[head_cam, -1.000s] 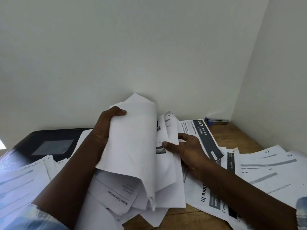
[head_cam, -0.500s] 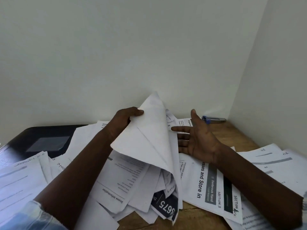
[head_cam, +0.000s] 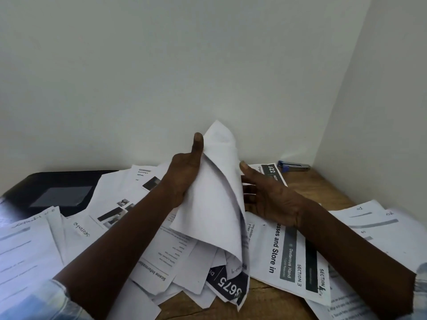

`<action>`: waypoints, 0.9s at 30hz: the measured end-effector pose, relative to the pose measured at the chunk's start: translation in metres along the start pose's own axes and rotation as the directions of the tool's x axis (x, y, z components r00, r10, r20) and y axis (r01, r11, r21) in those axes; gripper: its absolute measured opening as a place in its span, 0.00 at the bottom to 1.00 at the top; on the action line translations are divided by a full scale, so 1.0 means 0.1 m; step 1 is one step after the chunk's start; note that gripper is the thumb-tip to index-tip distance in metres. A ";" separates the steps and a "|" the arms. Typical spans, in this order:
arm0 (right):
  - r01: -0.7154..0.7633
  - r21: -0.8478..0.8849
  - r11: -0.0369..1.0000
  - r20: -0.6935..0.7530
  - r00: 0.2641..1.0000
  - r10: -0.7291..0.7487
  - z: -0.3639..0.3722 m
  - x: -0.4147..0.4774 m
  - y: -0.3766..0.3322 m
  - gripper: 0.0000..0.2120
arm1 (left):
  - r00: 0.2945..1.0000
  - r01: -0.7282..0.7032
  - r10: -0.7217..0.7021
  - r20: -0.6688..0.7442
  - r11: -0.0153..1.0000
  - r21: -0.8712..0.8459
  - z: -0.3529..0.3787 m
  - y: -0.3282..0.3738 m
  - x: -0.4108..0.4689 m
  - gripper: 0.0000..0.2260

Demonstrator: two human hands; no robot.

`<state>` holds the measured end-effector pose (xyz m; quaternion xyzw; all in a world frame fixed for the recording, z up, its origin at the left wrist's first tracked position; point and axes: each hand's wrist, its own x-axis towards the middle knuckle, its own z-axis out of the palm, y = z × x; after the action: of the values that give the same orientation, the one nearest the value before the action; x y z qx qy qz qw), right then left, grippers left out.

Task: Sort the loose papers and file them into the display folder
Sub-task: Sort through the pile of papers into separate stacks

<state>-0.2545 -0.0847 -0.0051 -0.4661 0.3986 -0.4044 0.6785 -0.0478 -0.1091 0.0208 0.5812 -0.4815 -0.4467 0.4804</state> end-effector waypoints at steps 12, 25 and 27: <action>-0.052 0.332 0.942 0.110 0.994 0.016 -0.14 -0.11 -0.12 0.42 | 0.981 -0.086 0.118 0.155 0.976 -0.199 -0.16 -0.08 0.04 0.14; 0.004 0.323 0.946 0.029 0.999 -0.014 -0.14 -0.11 -0.09 0.35 | 0.955 -0.123 0.185 0.233 0.959 -0.254 -0.21 -0.11 0.09 0.16; -0.001 0.301 0.954 -0.011 1.000 0.005 -0.15 -0.09 -0.10 0.40 | 0.954 -0.142 0.203 0.222 0.955 -0.260 -0.22 -0.08 0.11 0.20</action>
<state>-0.2735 -0.0833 0.0022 -0.3545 0.3369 -0.4621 0.7398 -0.0238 -0.1169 0.0152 0.4140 -0.5287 -0.5264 0.5215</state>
